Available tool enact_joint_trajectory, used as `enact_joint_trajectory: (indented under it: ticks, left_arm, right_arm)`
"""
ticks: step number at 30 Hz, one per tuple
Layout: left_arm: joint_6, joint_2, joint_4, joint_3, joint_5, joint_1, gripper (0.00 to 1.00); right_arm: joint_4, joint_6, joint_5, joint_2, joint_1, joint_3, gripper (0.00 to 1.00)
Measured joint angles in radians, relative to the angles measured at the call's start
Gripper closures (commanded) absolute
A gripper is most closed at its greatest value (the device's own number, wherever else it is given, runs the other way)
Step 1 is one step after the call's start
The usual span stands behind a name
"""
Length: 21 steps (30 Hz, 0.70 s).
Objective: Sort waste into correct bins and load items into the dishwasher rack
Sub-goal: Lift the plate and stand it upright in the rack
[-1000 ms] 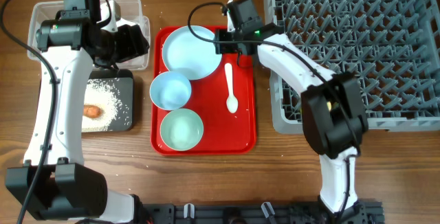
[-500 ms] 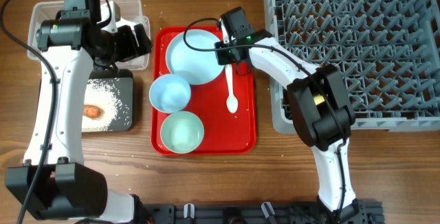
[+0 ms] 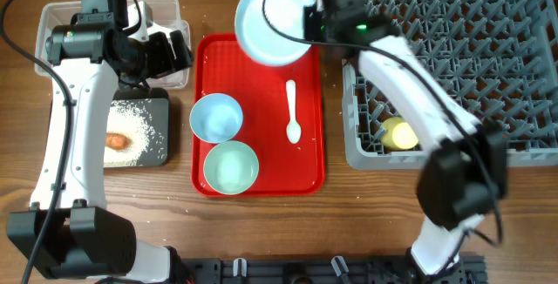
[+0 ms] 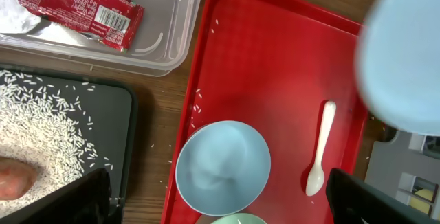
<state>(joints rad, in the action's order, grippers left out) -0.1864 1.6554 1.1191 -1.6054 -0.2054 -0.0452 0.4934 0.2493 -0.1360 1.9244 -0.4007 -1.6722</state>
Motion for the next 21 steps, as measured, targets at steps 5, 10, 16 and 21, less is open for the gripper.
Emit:
enact_joint_trajectory:
  ticks: [5,10,16,21]
  left_arm:
    - [0.0,0.0,0.0,0.0,0.0,0.0,0.0]
    - [0.0,0.0,0.0,0.0,0.0,0.0,0.0]
    - [0.0,0.0,0.0,0.0,0.0,0.0,0.0]
    - [0.0,0.0,0.0,0.0,0.0,0.0,0.0]
  right_arm:
    - [0.038,-0.107,-0.301,-0.194,0.011,0.0,0.96]
    - [0.045,-0.289,-0.678,-0.248,0.019,0.0,0.96]
    - [0.046,-0.453,-0.859,-0.248,0.056,0.0,0.96]
    - [0.046,-0.519,-0.867,-0.248,0.134,0.022,0.96]
